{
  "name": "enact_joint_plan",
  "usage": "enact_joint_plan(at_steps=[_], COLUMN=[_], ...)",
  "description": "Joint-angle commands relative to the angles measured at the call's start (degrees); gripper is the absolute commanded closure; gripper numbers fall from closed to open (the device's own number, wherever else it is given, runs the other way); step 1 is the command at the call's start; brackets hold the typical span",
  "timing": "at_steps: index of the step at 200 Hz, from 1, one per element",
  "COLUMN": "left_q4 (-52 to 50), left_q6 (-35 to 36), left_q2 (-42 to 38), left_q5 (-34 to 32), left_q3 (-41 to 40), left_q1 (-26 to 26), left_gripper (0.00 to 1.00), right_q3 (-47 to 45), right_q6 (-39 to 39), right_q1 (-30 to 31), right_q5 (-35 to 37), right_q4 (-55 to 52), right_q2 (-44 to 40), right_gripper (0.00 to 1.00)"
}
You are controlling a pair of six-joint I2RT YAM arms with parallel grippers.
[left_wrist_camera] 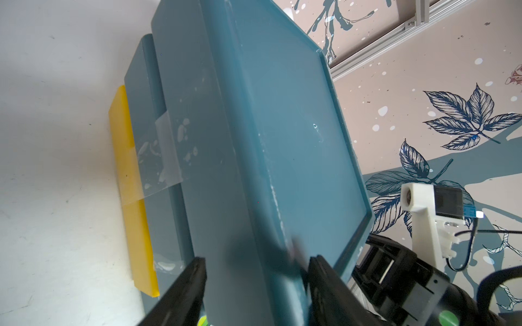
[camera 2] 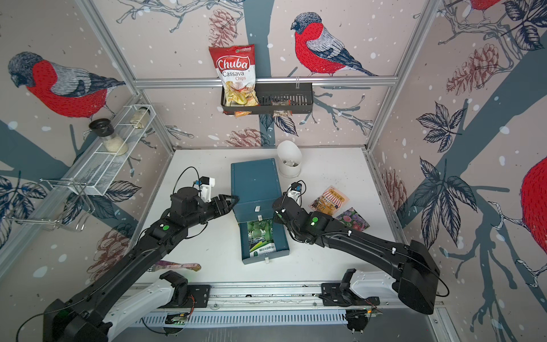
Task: Take the seed bags out of the drawer
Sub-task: Adjust the storage box at the center of the board, then pick up the seed packet from the drawer.
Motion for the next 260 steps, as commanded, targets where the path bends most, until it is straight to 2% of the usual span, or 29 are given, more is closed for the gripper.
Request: enact_joint_plan(at_steps=[1, 43, 72, 83, 115, 131, 148, 180, 214, 241, 260], left_q4=[-2.0, -1.4, -1.5, -1.3, -1.5, -1.4, -1.3, -1.1, -1.6, -2.5, -3.7], left_q6=[1.5, 1.5, 1.5, 1.4, 1.4, 1.4, 1.6, 2.0, 2.6, 3.4, 3.8], left_q2=[0.1, 0.9, 2.8, 3.6, 4.9, 5.3, 5.8, 6.9, 6.9, 5.5, 4.2], left_q5=[-0.5, -2.4, -3.5, -3.9, -6.0, -6.3, -6.0, -4.8, -2.4, -1.6, -1.9], left_q3=[0.2, 0.3, 1.5, 1.7, 2.2, 2.1, 2.4, 3.4, 4.3, 4.4, 4.9], left_q1=[-0.1, 0.0, 0.0, 0.1, 0.4, 0.9, 1.4, 2.5, 2.5, 2.4, 2.4], left_gripper=[0.39, 0.39, 0.42, 0.43, 0.46, 0.47, 0.47, 0.49, 0.49, 0.47, 0.44], right_q3=[1.2, 1.5, 1.3, 1.4, 2.5, 4.4, 6.7, 9.0, 7.9, 4.5, 2.3], right_q6=[-2.6, -2.1, -0.3, 0.9, 6.8, 12.8, 16.2, 15.6, 16.4, 12.7, 7.9], right_q1=[-0.2, 0.5, 4.9, 7.3, 14.4, 17.4, 20.2, 24.6, 25.4, 25.4, 23.9], right_q5=[0.0, 1.5, 6.9, 9.1, 16.3, 20.6, 23.0, 26.7, 27.3, 23.2, 17.0], right_q4=[4.0, 4.4, 2.0, 0.6, -6.9, -13.1, -17.5, -17.9, -16.4, -8.9, -3.9], right_q2=[1.8, 2.9, 2.7, 2.9, 4.7, 6.3, 8.3, 11.1, 12.5, 11.2, 9.8], right_gripper=[0.81, 0.81, 0.73, 0.68, 0.44, 0.27, 0.21, 0.16, 0.17, 0.18, 0.22])
